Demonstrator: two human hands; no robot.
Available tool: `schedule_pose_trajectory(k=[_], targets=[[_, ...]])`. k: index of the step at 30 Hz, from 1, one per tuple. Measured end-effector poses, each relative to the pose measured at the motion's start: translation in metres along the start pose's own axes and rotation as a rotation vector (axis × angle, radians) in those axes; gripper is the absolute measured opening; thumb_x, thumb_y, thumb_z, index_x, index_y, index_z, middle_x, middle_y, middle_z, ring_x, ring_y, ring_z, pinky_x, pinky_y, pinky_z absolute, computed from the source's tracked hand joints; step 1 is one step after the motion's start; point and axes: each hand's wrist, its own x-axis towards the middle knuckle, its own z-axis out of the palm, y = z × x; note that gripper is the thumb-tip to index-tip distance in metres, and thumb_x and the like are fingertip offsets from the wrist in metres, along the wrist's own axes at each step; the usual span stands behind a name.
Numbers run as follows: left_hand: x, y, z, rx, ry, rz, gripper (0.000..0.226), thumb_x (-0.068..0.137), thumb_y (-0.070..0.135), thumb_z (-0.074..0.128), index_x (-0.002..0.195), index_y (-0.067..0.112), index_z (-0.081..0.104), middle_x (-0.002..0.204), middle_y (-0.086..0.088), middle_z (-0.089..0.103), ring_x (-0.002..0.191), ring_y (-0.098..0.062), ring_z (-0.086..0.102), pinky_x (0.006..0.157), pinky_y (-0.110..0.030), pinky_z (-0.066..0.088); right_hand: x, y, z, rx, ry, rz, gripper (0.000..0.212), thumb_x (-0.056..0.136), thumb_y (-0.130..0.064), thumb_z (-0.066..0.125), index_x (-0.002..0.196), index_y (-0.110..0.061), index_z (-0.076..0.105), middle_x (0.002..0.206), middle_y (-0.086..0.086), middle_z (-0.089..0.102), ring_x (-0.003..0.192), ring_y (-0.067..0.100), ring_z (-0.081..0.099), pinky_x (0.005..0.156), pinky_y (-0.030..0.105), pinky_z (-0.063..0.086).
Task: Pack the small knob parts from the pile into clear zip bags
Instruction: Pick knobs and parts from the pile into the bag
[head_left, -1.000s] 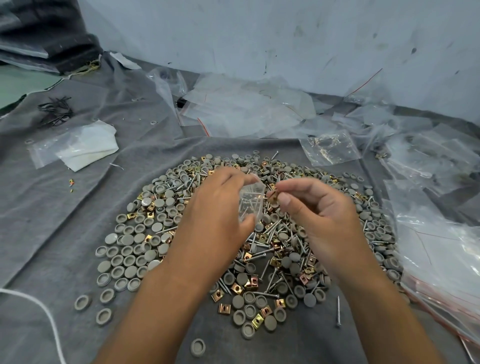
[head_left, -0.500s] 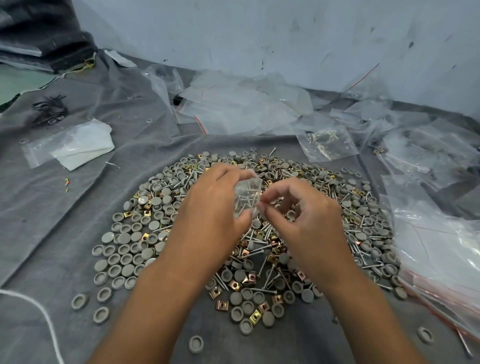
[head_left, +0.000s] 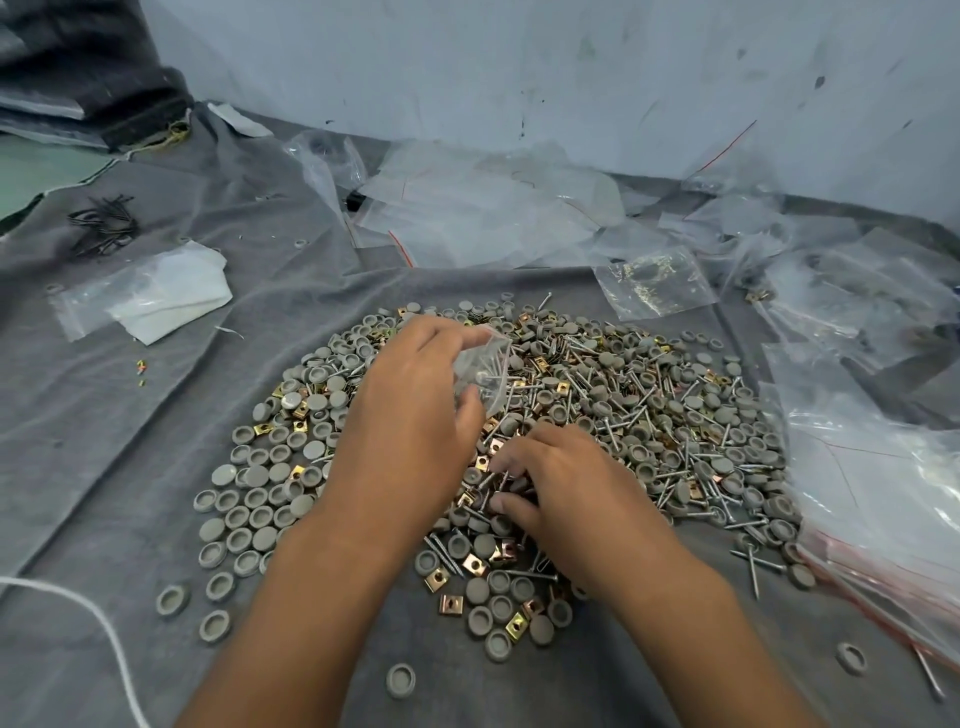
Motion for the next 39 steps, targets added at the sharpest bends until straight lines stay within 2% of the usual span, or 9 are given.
schedule_pose_trajectory(k=[9,12,17,21,26,30,34,37,39], targets=[[-0.003,0.005,0.002,-0.015,-0.049,0.013,0.050,0.085,0.020,0.076,0.131,0.030,0.058,0.118,0.018,0.052,0.095,-0.001,0.049,0.095,-0.025,0.048,0.003,0.007,-0.005,0.076,0.005,0.027,0.011,0.099,-0.048,0.049,0.104,-0.043,0.057,0.103,-0.022,0.044,0.094,-0.001,0.045,0.067,0.014,0.032],[-0.004,0.006,0.002,-0.016,-0.053,0.015,0.051,0.085,0.020,0.077,0.131,0.029,0.058,0.119,0.017,0.053,0.096,0.000,0.049,0.096,-0.027,0.049,0.003,0.010,-0.009,0.038,-0.022,0.023,0.008,0.093,-0.049,0.046,0.094,-0.042,0.051,0.099,-0.023,0.045,0.096,0.001,0.045,0.070,0.022,0.040],[-0.004,0.005,0.004,-0.027,-0.064,0.013,0.054,0.083,0.016,0.077,0.132,0.027,0.059,0.123,0.014,0.055,0.100,-0.003,0.053,0.097,-0.033,0.051,0.001,0.005,-0.008,-0.106,-0.078,-0.019,0.011,0.092,-0.045,0.050,0.103,-0.048,0.048,0.101,-0.023,0.047,0.096,0.004,0.038,0.065,0.019,0.027],[-0.004,0.003,0.006,-0.015,-0.060,0.028,0.053,0.083,0.016,0.077,0.132,0.025,0.060,0.121,0.013,0.056,0.097,-0.002,0.051,0.096,-0.031,0.051,0.002,0.000,-0.004,-0.084,-0.042,-0.041,0.020,0.096,-0.049,0.055,0.116,-0.048,0.053,0.109,-0.021,0.048,0.104,0.005,0.042,0.077,0.025,0.035],[-0.003,0.003,0.007,0.000,-0.049,0.024,0.052,0.082,0.022,0.079,0.130,0.031,0.059,0.116,0.018,0.053,0.093,-0.001,0.051,0.094,-0.026,0.051,0.002,-0.001,-0.002,-0.047,-0.024,-0.088,0.008,0.094,-0.047,0.049,0.095,-0.040,0.052,0.097,-0.020,0.047,0.099,0.008,0.045,0.076,0.026,0.040],[-0.002,0.002,0.006,-0.010,-0.049,0.016,0.053,0.082,0.022,0.079,0.130,0.033,0.059,0.114,0.021,0.050,0.093,-0.001,0.049,0.095,-0.025,0.048,0.003,-0.001,0.001,-0.020,0.001,-0.058,0.017,0.092,-0.051,0.062,0.104,-0.041,0.055,0.099,-0.022,0.045,0.099,0.004,0.039,0.073,0.028,0.034],[-0.002,0.001,0.004,-0.014,-0.040,0.026,0.053,0.082,0.020,0.079,0.130,0.031,0.059,0.113,0.021,0.049,0.092,0.000,0.047,0.096,-0.024,0.046,0.003,0.000,0.003,-0.009,0.022,-0.067,0.004,0.098,-0.039,0.056,0.094,-0.037,0.058,0.095,-0.019,0.051,0.098,0.008,0.045,0.070,0.027,0.037],[-0.002,0.000,0.004,-0.025,-0.049,0.023,0.053,0.082,0.019,0.079,0.130,0.031,0.059,0.113,0.019,0.050,0.092,-0.001,0.047,0.095,-0.024,0.045,0.005,0.005,0.000,0.160,0.078,-0.024,0.006,0.097,-0.035,0.064,0.096,-0.040,0.060,0.096,-0.022,0.057,0.092,-0.001,0.052,0.074,0.023,0.046],[-0.002,0.001,0.004,-0.028,-0.062,0.016,0.054,0.082,0.020,0.079,0.130,0.032,0.059,0.114,0.020,0.050,0.093,-0.001,0.048,0.094,-0.023,0.046,0.005,0.008,-0.008,0.392,0.189,0.009,0.009,0.092,-0.037,0.069,0.093,-0.039,0.060,0.089,-0.022,0.060,0.082,-0.004,0.058,0.065,0.014,0.044]])
